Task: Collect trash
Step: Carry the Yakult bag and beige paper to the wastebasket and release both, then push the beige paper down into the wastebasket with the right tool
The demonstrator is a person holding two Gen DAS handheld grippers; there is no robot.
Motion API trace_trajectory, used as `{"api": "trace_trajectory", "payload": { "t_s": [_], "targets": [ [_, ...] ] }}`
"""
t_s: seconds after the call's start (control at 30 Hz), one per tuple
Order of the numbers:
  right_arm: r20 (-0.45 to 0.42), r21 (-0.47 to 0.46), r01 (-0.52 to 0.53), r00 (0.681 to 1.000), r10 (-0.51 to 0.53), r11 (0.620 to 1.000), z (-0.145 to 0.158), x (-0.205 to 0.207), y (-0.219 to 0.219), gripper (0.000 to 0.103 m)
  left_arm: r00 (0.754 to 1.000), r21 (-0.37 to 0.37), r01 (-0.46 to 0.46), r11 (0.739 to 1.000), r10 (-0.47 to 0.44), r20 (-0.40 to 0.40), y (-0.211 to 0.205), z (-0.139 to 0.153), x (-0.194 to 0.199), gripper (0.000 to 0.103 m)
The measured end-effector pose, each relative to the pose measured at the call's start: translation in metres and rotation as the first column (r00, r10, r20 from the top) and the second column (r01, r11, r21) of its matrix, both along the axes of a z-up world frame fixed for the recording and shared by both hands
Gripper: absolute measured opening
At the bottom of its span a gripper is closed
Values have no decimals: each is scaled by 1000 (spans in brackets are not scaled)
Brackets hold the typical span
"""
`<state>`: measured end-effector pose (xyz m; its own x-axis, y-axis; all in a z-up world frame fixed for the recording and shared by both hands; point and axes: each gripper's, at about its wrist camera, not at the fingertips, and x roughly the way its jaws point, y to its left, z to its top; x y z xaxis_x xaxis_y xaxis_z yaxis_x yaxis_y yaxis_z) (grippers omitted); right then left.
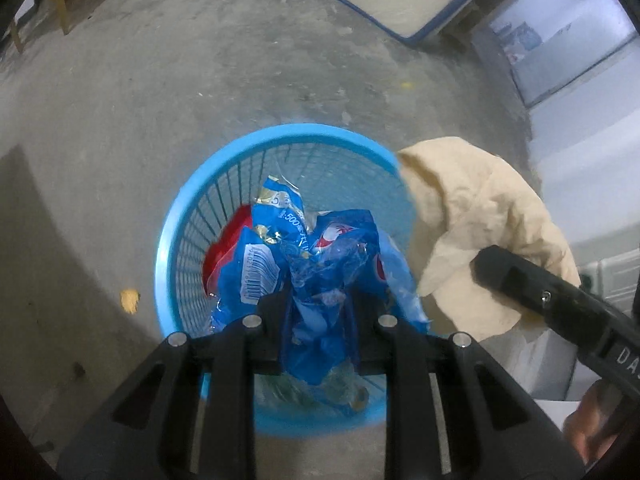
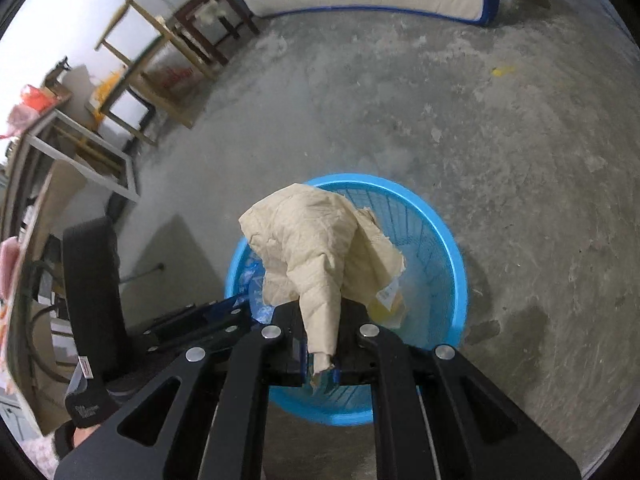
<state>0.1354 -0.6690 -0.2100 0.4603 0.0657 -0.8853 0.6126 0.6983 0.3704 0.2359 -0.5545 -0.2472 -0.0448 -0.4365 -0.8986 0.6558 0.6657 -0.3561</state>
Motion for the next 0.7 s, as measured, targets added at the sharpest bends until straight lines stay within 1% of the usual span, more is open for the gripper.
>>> {"api": "trace_trajectory", "payload": {
  "t_s": [0.07, 0.13, 0.17, 0.2, 0.23, 0.27, 0.3, 0.33, 0.37, 0.43, 0.53, 0.7],
  "targets": [
    [-40, 2, -12, 999, 12, 1000, -12, 13, -4, 9, 1000, 12, 3, 1000, -3, -1, -1, -12, 2, 21],
    [-79, 27, -35, 996, 37, 999, -30, 29, -7, 11, 1000, 18, 19, 1000, -18, -23, -1, -23, 4, 23],
    [-90, 31, -37, 995, 39, 999, -34, 33, -8, 11, 999, 22, 30, 999, -30, -17, -1, -23, 4, 32],
    [-107, 37, -50, 993, 53, 998, -43, 39, -10, 17, 998, 43, 57, 997, -57, 6, -5, -23, 1, 37],
    [-122, 44, -56, 991, 61, 997, -50, 44, -11, 23, 997, 54, 75, 996, -76, 23, -9, -23, 0, 45],
    [-137, 46, -52, 989, 58, 998, -54, 46, -12, 36, 994, 56, 97, 994, -99, 41, -12, -22, -2, 50],
    [-155, 47, -49, 986, 56, 998, -59, 48, -12, 45, 991, 52, 117, 992, -120, 61, -14, -20, -5, 53],
    [-155, 42, -48, 986, 54, 998, -61, 48, -13, 50, 990, 52, 119, 992, -123, 72, -14, -18, -5, 60],
    [-149, 38, -48, 987, 53, 998, -60, 48, -12, 51, 990, 54, 115, 992, -119, 79, -13, -19, -5, 65],
    [-131, 36, -46, 990, 50, 998, -58, 45, -11, 58, 991, 37, 99, 994, -102, 86, -10, -18, -3, 68],
    [-92, 27, -29, 995, 31, 999, -51, 35, -13, 61, 992, 20, 71, 997, -73, 105, -6, -15, -1, 77],
    [-32, 20, 23, 999, -22, 1000, -35, 15, -19, 63, 987, -19, 26, 999, -22, 157, 2, 6, -1, 80]
  ]
}}
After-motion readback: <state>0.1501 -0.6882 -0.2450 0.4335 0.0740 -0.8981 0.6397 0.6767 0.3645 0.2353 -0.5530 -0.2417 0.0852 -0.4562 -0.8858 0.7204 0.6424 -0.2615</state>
